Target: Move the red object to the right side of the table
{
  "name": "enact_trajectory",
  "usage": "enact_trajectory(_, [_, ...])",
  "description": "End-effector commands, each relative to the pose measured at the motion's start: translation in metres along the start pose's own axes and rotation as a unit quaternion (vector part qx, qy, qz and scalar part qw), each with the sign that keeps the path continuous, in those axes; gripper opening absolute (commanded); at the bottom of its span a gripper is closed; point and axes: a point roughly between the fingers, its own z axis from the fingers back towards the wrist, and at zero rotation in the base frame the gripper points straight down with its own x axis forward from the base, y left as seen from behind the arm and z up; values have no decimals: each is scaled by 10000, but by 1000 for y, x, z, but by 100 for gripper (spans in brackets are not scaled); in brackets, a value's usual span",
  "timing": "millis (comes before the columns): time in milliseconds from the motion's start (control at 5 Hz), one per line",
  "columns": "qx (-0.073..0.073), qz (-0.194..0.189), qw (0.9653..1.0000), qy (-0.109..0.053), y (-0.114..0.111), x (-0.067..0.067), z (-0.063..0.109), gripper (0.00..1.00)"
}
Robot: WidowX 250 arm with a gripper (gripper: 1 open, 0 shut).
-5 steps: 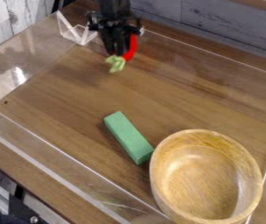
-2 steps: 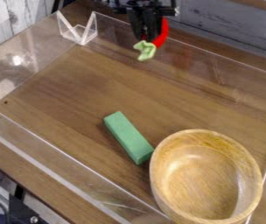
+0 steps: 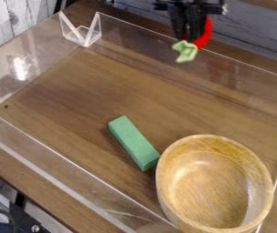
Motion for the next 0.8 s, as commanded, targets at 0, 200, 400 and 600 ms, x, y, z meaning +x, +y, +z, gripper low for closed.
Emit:
enact_trajectory(0, [15,-456,9989,-69,-14,5,-4,0])
enact_trajectory(200, [10,-683,9976,118,-29,13,-19,0])
enact_trajectory(400, [-11,-904,9955,290,-44,21,-32,0])
enact_trajectory(600, [-29,-518,9982,287,-41,7,-27,0])
